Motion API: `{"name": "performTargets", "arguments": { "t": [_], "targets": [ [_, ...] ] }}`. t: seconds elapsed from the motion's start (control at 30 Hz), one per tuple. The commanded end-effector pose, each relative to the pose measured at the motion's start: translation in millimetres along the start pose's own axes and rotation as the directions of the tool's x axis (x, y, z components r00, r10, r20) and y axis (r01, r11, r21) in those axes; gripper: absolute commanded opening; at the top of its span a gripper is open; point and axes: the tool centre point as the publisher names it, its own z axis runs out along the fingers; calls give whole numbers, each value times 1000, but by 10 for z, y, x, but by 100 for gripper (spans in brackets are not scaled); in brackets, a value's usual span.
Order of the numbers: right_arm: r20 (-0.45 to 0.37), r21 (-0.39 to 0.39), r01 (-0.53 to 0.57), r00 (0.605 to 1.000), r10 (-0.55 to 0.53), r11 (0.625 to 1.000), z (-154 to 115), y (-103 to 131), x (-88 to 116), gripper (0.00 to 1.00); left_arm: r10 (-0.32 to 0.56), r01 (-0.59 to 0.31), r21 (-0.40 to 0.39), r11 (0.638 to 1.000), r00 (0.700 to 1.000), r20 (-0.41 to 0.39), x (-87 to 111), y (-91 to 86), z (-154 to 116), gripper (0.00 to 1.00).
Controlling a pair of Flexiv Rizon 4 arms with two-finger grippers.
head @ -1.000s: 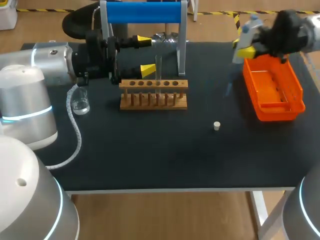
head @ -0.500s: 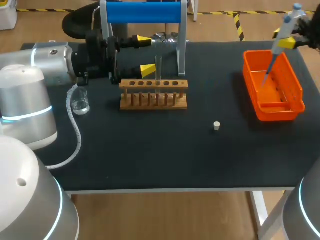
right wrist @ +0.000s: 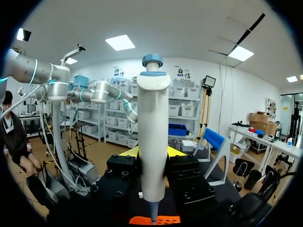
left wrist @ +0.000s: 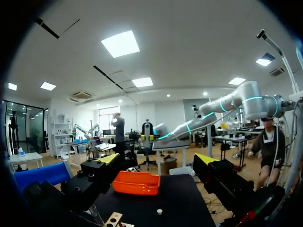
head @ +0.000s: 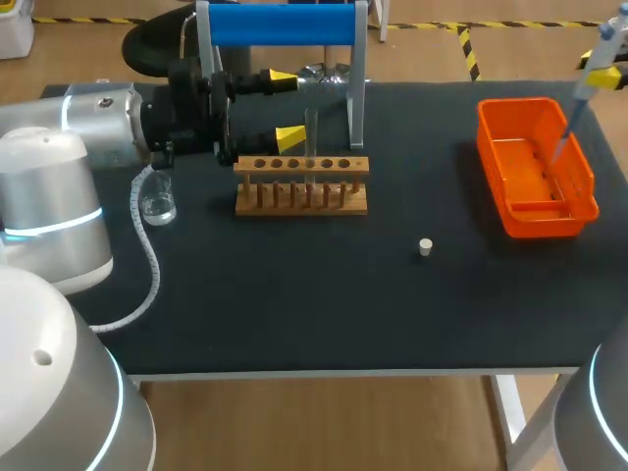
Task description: Invert the test tube, pick up the pipette, mount the tip to pipette, aspirate from beaker and dispense into the tube, eject the tip, return the pipette, and cap with the stopper.
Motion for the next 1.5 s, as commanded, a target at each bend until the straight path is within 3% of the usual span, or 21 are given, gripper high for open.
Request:
{"name": "performTargets", "arguments": {
  "t": [0.03,0.4,1.5],
  "targets": [
    [-26,-10,0,1000,0,1000,-184,-40,-76,0,1,-1,1,1000,1000,-1,-5,5,2,100],
    [4,-27,-15,1000,15,1000,-237,-125,-88,0,1,-1,1,1000,1000,-1,-5,5,2,100],
    [41,-2,-11,999,12,1000,-154,-84,-78,0,1,-1,1,1000,1000,-1,-5,5,2,100]
  ]
}}
